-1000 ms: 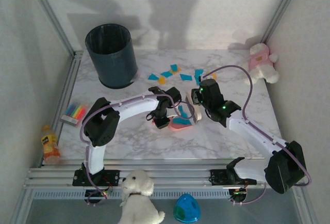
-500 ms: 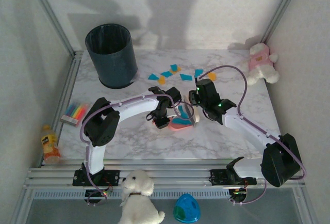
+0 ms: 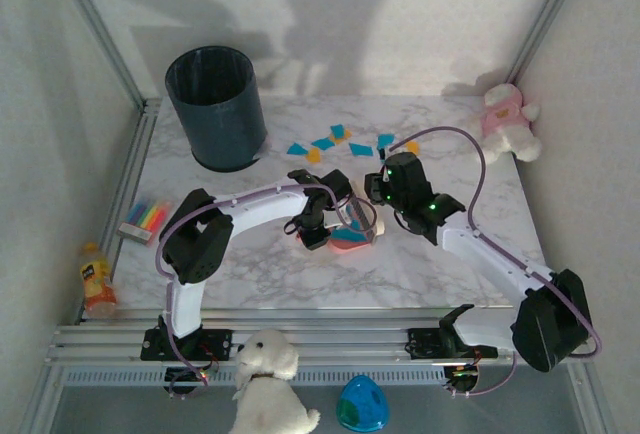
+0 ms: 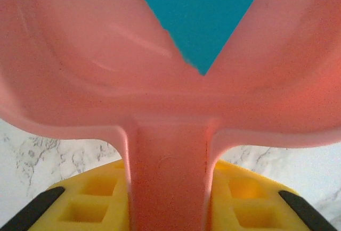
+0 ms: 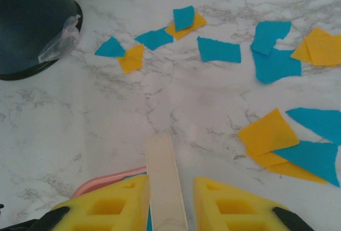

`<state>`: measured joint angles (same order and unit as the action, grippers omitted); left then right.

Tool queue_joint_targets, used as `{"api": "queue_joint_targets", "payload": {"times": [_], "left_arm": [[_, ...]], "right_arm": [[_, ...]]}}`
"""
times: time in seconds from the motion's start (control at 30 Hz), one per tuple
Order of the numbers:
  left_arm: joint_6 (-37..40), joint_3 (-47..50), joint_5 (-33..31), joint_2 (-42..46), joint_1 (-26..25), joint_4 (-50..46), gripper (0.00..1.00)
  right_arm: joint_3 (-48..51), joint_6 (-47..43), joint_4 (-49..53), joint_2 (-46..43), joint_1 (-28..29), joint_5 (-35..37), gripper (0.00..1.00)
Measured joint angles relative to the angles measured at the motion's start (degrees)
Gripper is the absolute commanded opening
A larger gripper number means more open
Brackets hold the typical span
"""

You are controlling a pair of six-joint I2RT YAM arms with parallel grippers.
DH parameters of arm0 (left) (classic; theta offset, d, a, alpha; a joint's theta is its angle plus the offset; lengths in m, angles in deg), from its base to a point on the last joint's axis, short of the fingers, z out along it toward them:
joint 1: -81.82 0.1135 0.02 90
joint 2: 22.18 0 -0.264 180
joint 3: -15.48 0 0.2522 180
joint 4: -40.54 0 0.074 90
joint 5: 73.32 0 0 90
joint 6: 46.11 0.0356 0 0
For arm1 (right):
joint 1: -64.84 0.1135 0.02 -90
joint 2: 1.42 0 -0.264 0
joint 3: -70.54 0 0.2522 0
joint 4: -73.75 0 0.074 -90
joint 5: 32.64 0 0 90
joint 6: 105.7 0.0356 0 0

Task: Sweep away the paper scraps from the table

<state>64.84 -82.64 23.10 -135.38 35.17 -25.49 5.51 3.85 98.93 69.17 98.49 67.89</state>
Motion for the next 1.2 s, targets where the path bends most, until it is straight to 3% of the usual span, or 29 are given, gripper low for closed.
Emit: {"api": "queue_joint_targets", "payload": {"times": [0.23, 0.53, 0.8, 1.2], "left_arm": [[0.0, 0.22, 0.04, 0.0, 0.42, 1.62, 0.0], [0.0, 0.22, 0.04, 0.0, 0.63, 1.75, 0.0], [0.0, 0.22, 0.04, 0.0, 0.63, 1.86, 0.0], [0.0, 0.22, 0.04, 0.0, 0.63, 1.92, 0.0]], "right_arm": [[0.17, -0.07, 0.39, -3.39, -1.46, 2.43, 0.0], [-0.26, -2.45, 0.57, -3.34, -11.41, 2.93, 0.0], [-7.34, -6.73, 2.29, 4.87, -17.35, 1.79, 0.0], [-17.4, -10.25, 5.09, 16.61, -20.87, -2.62, 0.0]]}}
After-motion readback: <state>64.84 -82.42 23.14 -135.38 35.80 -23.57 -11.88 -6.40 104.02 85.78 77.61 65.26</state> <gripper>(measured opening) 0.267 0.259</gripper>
